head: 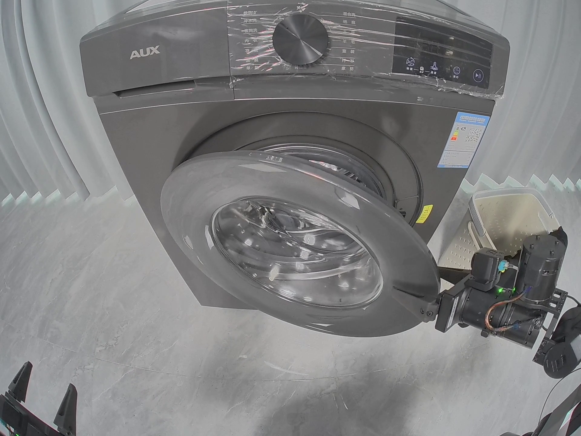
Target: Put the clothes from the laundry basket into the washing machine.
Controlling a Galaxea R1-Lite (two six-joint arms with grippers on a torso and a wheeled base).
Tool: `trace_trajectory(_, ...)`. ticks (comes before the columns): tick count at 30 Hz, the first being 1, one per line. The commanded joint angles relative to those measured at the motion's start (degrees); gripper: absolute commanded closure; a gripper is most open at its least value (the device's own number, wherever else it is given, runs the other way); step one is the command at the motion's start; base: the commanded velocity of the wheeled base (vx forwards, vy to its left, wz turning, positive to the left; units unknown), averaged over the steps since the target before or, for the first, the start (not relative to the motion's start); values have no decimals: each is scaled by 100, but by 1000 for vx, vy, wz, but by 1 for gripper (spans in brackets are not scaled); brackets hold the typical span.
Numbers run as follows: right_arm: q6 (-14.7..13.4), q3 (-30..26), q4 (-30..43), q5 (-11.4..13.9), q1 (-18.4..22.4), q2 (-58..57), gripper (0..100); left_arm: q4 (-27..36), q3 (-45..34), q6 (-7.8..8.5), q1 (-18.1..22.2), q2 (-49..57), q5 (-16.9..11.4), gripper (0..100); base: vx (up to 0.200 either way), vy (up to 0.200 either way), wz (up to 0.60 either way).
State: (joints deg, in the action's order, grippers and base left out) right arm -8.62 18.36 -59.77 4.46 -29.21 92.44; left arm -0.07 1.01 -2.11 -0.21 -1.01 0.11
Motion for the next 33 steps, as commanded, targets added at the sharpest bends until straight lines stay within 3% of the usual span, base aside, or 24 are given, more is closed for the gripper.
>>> trace_trajectory(1, 1, 159, 0, 2, 29, 99, 0, -1, -92, 0, -6, 92, -2, 0, -200, 0, 0)
trace_trajectory(4, 1, 177, 0, 11, 12, 178, 0, -1, -92, 0, -6, 92, 7, 0, -200, 0, 0)
trace_trajectory(14, -26, -201, 27, 28, -296, -95, 0, -10, -92, -9, -6, 92, -2, 0, 0, 0, 0)
trace_trajectory(22, -35, 36, 9, -7, -208, -42, 0, -1, -92, 0, 3, 92, -2, 0, 0, 0, 0)
trace_trajectory(26, 1, 238, -8, 2, 38, 292, 0, -1, -92, 0, -6, 92, 7, 0, -200, 0, 0)
trace_trajectory(33, -8, 71, -8, 46, -190, 292, 0, -1, -92, 0, -6, 92, -2, 0, -57, 0, 0)
